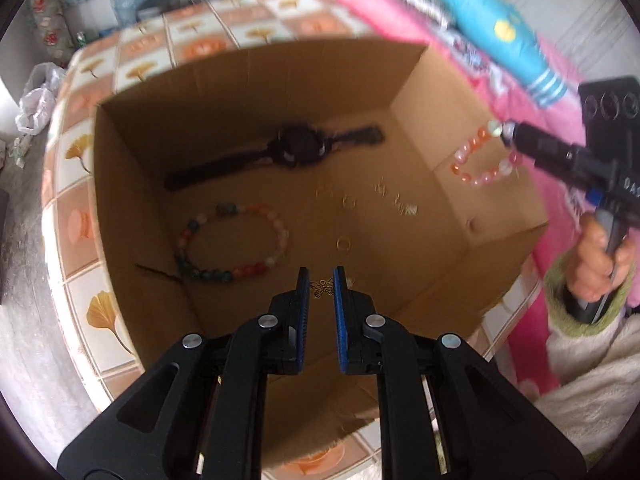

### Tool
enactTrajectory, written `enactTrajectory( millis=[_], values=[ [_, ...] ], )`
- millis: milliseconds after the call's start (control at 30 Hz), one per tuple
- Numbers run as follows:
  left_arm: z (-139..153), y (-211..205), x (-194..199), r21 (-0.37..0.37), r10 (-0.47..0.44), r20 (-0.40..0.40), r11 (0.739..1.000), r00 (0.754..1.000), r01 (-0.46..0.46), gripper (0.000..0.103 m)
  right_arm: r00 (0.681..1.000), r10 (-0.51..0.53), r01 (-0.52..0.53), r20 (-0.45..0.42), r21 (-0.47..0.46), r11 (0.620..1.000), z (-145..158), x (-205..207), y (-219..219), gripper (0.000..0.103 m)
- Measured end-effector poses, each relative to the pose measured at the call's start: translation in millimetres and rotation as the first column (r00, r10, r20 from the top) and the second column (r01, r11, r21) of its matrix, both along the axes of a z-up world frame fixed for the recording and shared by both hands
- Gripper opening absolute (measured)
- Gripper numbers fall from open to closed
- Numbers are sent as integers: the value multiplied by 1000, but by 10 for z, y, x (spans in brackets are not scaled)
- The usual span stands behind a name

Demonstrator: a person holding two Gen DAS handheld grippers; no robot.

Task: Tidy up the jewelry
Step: 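Open the left tool to drop the charm while the right tool releases the bracelet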

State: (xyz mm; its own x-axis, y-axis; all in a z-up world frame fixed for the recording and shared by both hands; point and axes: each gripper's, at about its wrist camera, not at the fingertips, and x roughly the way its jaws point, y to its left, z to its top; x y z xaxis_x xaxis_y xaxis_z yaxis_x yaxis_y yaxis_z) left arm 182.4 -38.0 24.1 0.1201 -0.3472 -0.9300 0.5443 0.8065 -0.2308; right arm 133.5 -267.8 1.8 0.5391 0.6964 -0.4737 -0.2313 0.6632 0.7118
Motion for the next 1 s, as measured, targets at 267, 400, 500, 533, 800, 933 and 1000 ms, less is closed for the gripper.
enactTrajectory(
  millis=[267, 400, 500, 533, 800, 933, 1000],
  values=[
    [-20, -39, 28, 83, -39, 22, 996, 999, 37, 16, 1000, 2, -3, -29, -44, 999, -2, -28, 55, 10],
    [113, 41, -33, 40, -9, 88, 999, 996, 6, 19, 999, 14, -18, -47, -81, 997, 28, -29, 87, 10],
    [307, 155, -97, -31, 51, 157, 998, 986, -47, 29, 996, 38, -47, -75, -117, 992, 17, -19, 167, 10],
    [388, 238, -142, -72, 88, 186, 995, 979, -75, 33, 995, 50, -61, -90, -127, 990, 1, -9, 207, 10],
    [620, 719, -419, -219, 297, 284, 946, 912, -240, 54, 981, 44, -106, -189, -331, 937, -70, -24, 462, 11],
    [574, 843, -519, -239, 338, 276, 931, 900, -277, 65, 985, -5, -60, -171, -376, 925, 32, -155, 397, 26],
    [530, 884, -566, -243, 363, 275, 922, 890, -300, 68, 989, -52, -5, -137, -390, 921, 133, -271, 316, 26]
  ],
)
